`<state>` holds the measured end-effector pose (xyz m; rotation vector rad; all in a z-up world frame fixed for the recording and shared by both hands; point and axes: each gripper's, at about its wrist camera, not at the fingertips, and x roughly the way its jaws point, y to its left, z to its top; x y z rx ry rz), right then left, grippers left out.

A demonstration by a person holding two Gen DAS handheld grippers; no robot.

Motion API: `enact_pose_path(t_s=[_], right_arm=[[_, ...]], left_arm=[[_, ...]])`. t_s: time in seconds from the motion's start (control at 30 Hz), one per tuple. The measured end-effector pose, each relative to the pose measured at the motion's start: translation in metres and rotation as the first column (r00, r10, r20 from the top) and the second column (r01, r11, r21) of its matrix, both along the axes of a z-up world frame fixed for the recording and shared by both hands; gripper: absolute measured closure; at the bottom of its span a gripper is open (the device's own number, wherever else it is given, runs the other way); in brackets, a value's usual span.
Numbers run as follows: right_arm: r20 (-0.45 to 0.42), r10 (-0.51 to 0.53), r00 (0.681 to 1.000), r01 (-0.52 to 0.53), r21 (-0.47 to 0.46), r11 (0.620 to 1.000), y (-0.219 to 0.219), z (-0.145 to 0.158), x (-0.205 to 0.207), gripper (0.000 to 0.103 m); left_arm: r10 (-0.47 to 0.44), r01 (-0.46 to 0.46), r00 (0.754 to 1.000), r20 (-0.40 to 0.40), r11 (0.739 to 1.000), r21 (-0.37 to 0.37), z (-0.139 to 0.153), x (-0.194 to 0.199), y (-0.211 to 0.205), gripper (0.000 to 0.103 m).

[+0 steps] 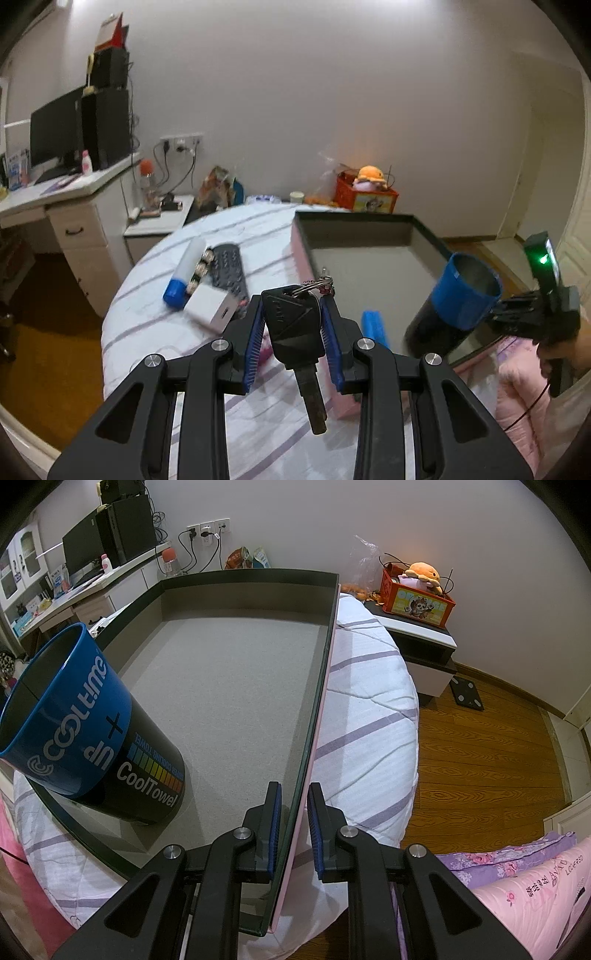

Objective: Organize rigid objects
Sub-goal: 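Carry the keys over the pink box and release them inside with the left tool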

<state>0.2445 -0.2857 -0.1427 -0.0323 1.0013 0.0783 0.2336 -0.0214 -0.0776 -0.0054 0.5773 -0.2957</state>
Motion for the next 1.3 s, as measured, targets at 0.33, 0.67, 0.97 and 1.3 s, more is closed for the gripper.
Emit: enact_pose_path(t_s=[0.33, 0.67, 0.97, 1.3], right_arm=[[0.0, 0.0, 1.0, 0.0, 0.0, 1.0, 0.0, 0.0, 0.001, 0.087], [0.0, 0.0, 1.0, 0.0, 0.0, 1.0, 0.0, 0.0, 0.001, 0.087], [-0.002, 0.001, 1.0, -0.001, -0.003, 1.0, 0.002, 0.001, 0.001, 0.087], [-0.005, 0.002, 1.0, -0.002, -0.007, 1.0, 0.003, 0.001, 0.0, 0.087]], left_arm=[[-0.09, 0.09, 0.994, 0.06, 0.996, -0.004, 0.032, 0.006, -0.042, 0.073], [-0.16, 0.162, 0.985, 0.067, 0.987, -0.016, 0.043, 0.021, -0.081, 0.073], [-0.162, 0.162, 0.987, -0.006, 0.987, -0.008, 0.022, 0.047, -0.1, 0.073], [-0.131, 0.139, 0.981, -0.145, 0.989, 0.045, -0.027, 0.066, -0.106, 0.072]])
